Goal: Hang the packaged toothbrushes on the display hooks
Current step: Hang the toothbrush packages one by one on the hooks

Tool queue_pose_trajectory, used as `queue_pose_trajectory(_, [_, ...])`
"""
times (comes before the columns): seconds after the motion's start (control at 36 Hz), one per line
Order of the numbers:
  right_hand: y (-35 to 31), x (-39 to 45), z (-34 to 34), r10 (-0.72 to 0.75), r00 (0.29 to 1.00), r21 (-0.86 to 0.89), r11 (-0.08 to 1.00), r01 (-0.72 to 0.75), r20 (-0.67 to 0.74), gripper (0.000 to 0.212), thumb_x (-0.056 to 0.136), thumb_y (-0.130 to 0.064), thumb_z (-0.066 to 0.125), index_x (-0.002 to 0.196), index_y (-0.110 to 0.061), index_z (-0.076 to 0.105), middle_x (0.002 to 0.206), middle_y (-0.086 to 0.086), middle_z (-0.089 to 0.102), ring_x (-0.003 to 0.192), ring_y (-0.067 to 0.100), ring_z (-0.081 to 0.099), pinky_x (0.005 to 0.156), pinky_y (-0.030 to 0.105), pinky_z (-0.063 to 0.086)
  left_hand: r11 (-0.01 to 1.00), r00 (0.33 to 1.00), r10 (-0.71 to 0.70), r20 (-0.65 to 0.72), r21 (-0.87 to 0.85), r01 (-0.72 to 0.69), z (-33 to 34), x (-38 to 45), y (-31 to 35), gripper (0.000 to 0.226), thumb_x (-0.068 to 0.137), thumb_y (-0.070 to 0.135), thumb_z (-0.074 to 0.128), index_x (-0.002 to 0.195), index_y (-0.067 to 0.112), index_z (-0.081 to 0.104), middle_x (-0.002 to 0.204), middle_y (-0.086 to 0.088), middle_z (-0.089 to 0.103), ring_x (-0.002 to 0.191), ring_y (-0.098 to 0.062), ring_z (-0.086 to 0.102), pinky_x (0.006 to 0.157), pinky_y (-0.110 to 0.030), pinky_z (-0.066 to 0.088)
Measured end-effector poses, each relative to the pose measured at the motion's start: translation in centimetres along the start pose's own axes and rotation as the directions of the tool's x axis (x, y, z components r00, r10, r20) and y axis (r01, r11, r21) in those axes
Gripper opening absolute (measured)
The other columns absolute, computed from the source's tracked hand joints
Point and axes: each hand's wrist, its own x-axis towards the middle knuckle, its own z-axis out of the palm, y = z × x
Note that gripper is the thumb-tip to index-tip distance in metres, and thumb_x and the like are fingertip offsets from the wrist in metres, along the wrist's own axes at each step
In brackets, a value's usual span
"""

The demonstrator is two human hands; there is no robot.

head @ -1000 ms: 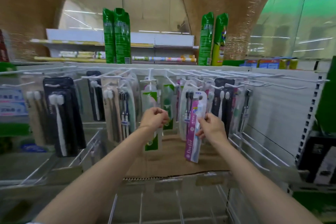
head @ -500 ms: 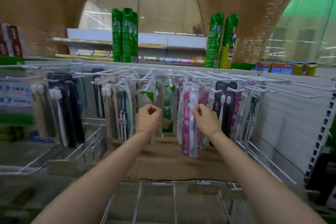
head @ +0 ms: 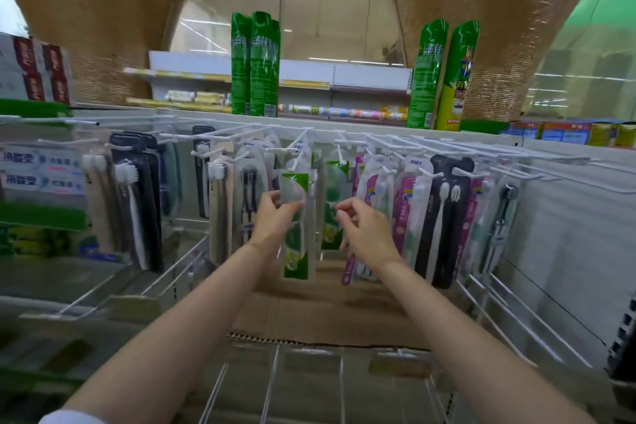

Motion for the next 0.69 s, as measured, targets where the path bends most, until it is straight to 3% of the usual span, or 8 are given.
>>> queue_pose_trajectory(0.14, [-0.4, 1.9, 1.7, 0.242, 0.970, 0.144, 0.959, -0.244, 0.035, 0.036, 0.102, -0.016, 0.033, 0.137, -0.013, 0.040, 0.077, -0.004, 0.058, 0.059, 0.017, 0.064, 0.054, 0.025, 0.056, 0.996, 0.999, 0.024, -0.033, 0.089, -0.021, -0.7, 0.4, -0.3, 0.019, 0.090, 0.011, 0.058, 0.109, 0.006, 0.057, 0.101, -0.009, 0.063, 0.087, -0.018, 0.058, 0.064, -0.023, 0.044])
queue_pose_trajectory(0.25, [-0.5, 3.7, 2.2, 0.331, 0.940, 0.187, 0.922, -0.340, 0.080, 0.041, 0.101, -0.012, 0.036, 0.142, -0.010, 0.033, 0.074, -0.004, 0.055, 0.058, 0.016, 0.061, 0.059, 0.028, 0.055, 0.990, 0.999, 0.041, -0.009, 0.138, -0.039, -2.2, 0.9, -0.5, 0.010, 0.092, 0.013, 0.056, 0.100, 0.012, 0.062, 0.091, -0.002, 0.064, 0.082, -0.015, 0.060, 0.067, -0.026, 0.047])
queue_pose_trajectory(0.31, [-0.6, 4.7, 2.6, 0.321, 0.945, 0.221, 0.919, -0.327, 0.065, 0.040, 0.100, -0.011, 0.038, 0.140, -0.011, 0.036, 0.094, 0.005, 0.061, 0.062, 0.017, 0.062, 0.059, 0.031, 0.055, 0.981, 0.997, 0.069, -0.020, 0.182, -0.064, -2.9, 1.1, -0.4, 0.005, 0.090, 0.012, 0.058, 0.093, 0.011, 0.061, 0.084, -0.002, 0.063, 0.081, -0.016, 0.059, 0.067, -0.026, 0.047])
queue_pose_trajectory(0.36, [-0.6, 5.7, 3.2, 0.286, 0.958, 0.242, 0.927, -0.286, 0.039, 0.039, 0.099, -0.011, 0.042, 0.139, -0.011, 0.039, 0.126, 0.009, 0.056, 0.061, 0.015, 0.062, 0.050, 0.024, 0.052, 0.977, 0.996, 0.089, -0.009, 0.195, -0.086, -3.4, 1.2, -0.2, 0.006, 0.090, 0.011, 0.059, 0.085, 0.012, 0.060, 0.080, 0.000, 0.061, 0.079, -0.015, 0.058, 0.065, -0.024, 0.045])
queue_pose_trajectory(0.42, [-0.8, 6.6, 3.8, 0.249, 0.968, 0.211, 0.946, -0.246, 0.015, 0.040, 0.099, -0.013, 0.044, 0.138, -0.011, 0.041, 0.132, 0.006, 0.052, 0.055, 0.013, 0.059, 0.041, 0.016, 0.046, 0.976, 0.997, 0.077, 0.025, 0.200, -0.080, -3.8, 1.1, 0.1, 0.006, 0.089, 0.013, 0.060, 0.083, 0.012, 0.061, 0.080, 0.000, 0.062, 0.076, -0.013, 0.059, 0.061, -0.021, 0.044])
queue_pose_trajectory(0.56, [-1.6, 9.0, 5.2, 0.237, 0.971, 0.132, 0.962, -0.238, 0.028, 0.025, 0.096, -0.015, 0.049, 0.116, -0.005, 0.058, 0.092, 0.009, 0.062, 0.054, 0.013, 0.053, 0.036, 0.013, 0.040, 0.972, 0.995, 0.060, 0.079, 0.220, -0.076, -4.2, 1.0, 0.2, 0.007, 0.085, 0.019, 0.066, 0.085, 0.012, 0.066, 0.077, 0.000, 0.066, 0.071, -0.012, 0.063, 0.058, -0.020, 0.045])
queue_pose_trajectory(0.64, [-1.0, 10.6, 6.5, 0.281, 0.960, 0.062, 0.958, -0.281, 0.004, 0.019, 0.094, -0.015, 0.048, 0.100, -0.002, 0.060, 0.095, 0.017, 0.063, 0.076, 0.026, 0.060, 0.050, 0.026, 0.043, 0.960, 0.993, 0.055, 0.105, 0.266, -0.082, -4.4, 1.1, 0.2, 0.010, 0.085, 0.021, 0.067, 0.079, 0.012, 0.066, 0.075, -0.001, 0.067, 0.067, -0.012, 0.063, 0.056, -0.020, 0.047])
queue_pose_trajectory(0.69, [-0.8, 11.2, 7.3, 0.274, 0.961, 0.018, 0.962, -0.274, -0.036, 0.022, 0.094, -0.017, 0.045, 0.087, -0.001, 0.059, 0.079, 0.011, 0.058, 0.077, 0.026, 0.057, 0.057, 0.027, 0.036, 0.955, 0.993, 0.047, 0.109, 0.285, -0.077, -4.7, 1.3, 0.1, 0.017, 0.083, 0.024, 0.069, 0.084, 0.008, 0.069, 0.084, -0.009, 0.071, 0.076, -0.020, 0.068, 0.068, -0.032, 0.056])
